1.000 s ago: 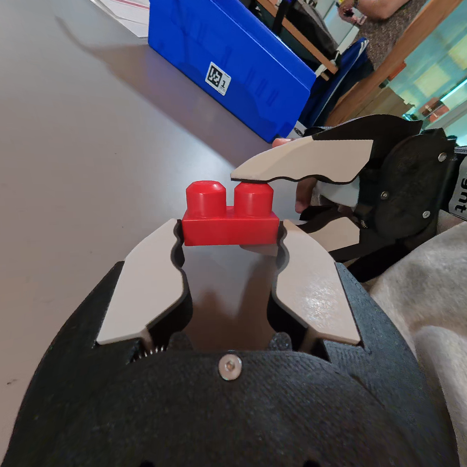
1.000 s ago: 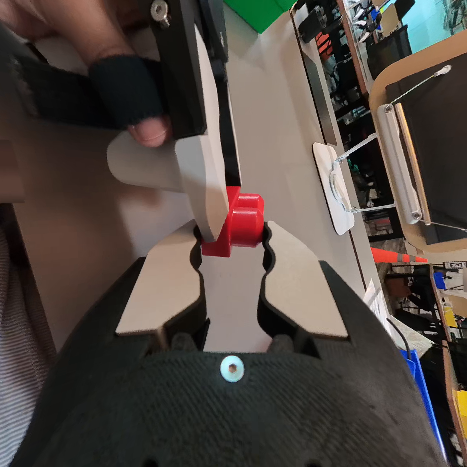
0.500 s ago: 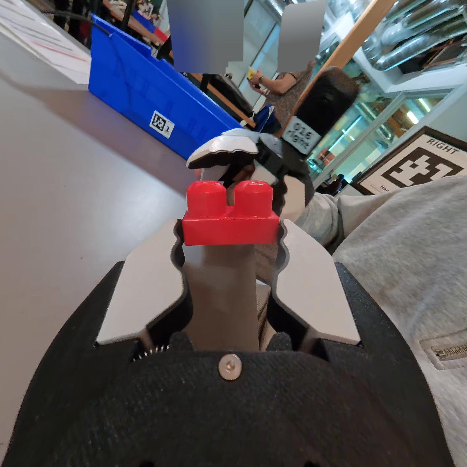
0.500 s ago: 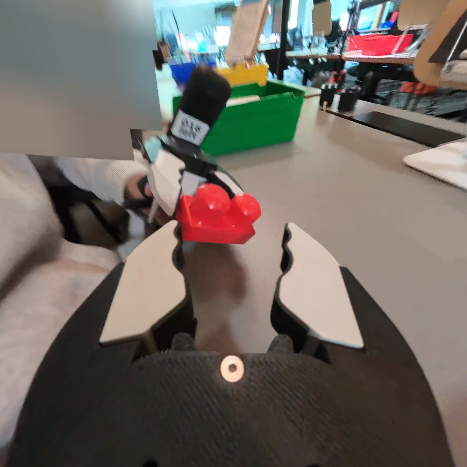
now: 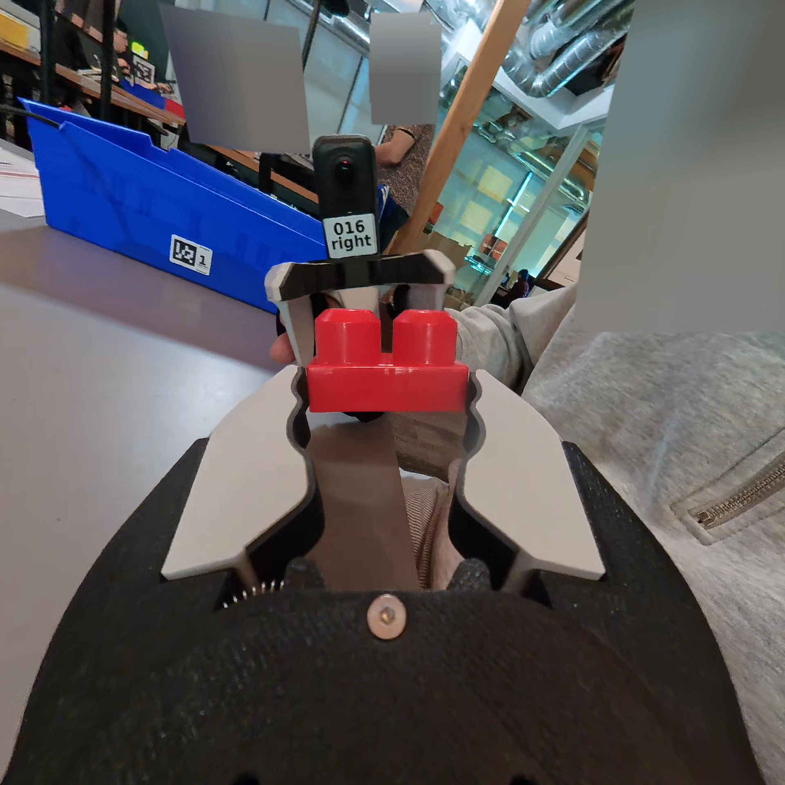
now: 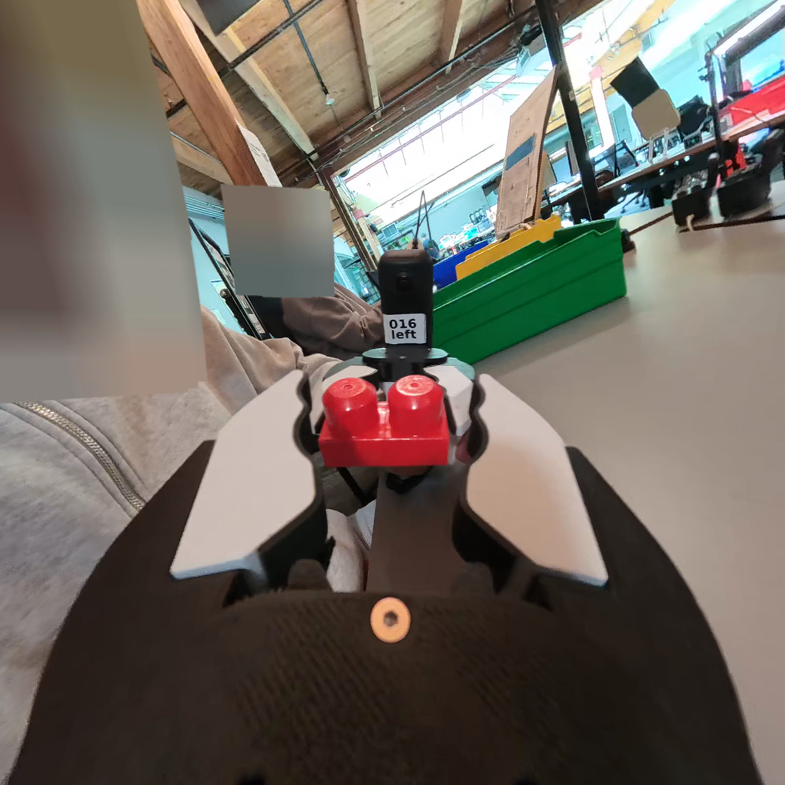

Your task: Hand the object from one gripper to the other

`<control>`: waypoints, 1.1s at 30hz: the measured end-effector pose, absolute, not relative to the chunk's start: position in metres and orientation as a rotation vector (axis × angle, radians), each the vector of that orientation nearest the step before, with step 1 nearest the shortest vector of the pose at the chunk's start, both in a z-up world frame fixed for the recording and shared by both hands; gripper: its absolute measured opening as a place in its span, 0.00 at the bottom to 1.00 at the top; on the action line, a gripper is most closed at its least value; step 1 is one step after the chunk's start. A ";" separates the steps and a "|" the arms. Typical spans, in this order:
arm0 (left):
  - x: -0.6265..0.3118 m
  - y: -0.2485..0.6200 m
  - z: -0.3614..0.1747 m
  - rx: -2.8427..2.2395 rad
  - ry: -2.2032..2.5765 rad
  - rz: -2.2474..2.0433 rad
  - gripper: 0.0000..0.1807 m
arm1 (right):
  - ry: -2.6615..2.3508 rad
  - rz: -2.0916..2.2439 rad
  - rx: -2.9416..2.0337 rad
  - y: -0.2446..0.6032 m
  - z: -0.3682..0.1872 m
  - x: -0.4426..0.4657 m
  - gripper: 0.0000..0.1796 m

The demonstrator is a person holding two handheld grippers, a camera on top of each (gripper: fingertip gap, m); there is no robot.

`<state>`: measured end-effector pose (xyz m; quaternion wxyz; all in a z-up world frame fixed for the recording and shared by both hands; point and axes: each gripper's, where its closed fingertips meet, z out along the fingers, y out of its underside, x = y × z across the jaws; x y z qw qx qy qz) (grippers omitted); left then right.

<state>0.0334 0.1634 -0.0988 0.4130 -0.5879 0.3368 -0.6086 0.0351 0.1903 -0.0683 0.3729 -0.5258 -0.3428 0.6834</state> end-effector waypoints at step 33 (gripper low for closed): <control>0.034 0.170 -0.100 -1.515 0.778 -1.519 0.50 | -0.941 1.591 -1.333 0.185 -0.072 0.022 0.37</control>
